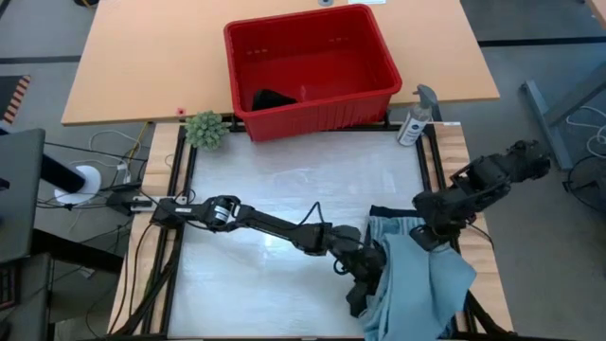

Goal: Fold Laundry from Bin
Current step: Stack the folded light blue denim pants on the blue polo shirt

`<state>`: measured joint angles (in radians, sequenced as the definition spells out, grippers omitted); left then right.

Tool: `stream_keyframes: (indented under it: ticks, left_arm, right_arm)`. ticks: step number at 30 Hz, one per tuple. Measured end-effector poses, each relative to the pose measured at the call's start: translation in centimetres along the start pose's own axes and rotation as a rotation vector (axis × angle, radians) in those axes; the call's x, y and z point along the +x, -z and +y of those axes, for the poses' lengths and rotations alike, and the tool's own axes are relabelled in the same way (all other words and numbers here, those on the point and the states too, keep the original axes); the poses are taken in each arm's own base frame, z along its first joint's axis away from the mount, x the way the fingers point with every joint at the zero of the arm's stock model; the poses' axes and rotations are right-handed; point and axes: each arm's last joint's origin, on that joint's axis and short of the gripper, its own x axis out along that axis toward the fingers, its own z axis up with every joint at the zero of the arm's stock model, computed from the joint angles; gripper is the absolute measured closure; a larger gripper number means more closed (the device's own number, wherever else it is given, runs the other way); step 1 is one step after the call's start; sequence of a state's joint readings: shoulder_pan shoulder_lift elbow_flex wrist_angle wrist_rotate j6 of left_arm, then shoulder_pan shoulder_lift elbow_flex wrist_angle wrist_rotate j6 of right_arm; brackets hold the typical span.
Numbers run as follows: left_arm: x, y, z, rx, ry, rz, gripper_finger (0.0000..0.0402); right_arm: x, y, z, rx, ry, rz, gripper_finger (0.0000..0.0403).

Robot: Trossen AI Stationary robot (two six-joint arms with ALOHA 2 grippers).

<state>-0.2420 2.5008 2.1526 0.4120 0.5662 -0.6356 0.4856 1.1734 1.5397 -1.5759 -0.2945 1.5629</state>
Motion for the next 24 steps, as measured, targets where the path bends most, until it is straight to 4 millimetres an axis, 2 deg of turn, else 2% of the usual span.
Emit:
stream_keyframes:
  ticks: [4,9,12,18,21,24]
  left_arm:
    - [-0.6,1.0,1.6,-0.014,-0.109,0.122,0.0401]
    - [-2.8,1.7,4.3,-0.149,-0.207,0.305,0.0401]
    - [-5.0,2.3,6.4,-0.222,-0.330,0.429,0.0401]
    - [-11.3,2.2,10.5,-0.373,-0.610,0.619,0.0401]
    - [-13.6,1.5,11.4,-0.451,-0.648,0.653,0.0402]
    - [-14.5,0.8,11.4,-0.487,-0.635,0.650,0.0401]
  right_arm:
    - [1.1,-1.0,-1.3,0.034,0.028,-0.013,0.0357]
    - [2.9,-2.1,-3.0,0.094,0.091,-0.025,0.0357]
    - [4.0,-2.7,-3.9,0.131,0.142,-0.036,0.0357]
    - [5.8,-3.9,-5.0,0.163,0.220,-0.039,0.0357]
    - [6.5,-4.3,-5.5,0.150,0.246,-0.038,0.0357]
    - [7.1,-4.9,-5.9,0.146,0.272,-0.051,0.0357]
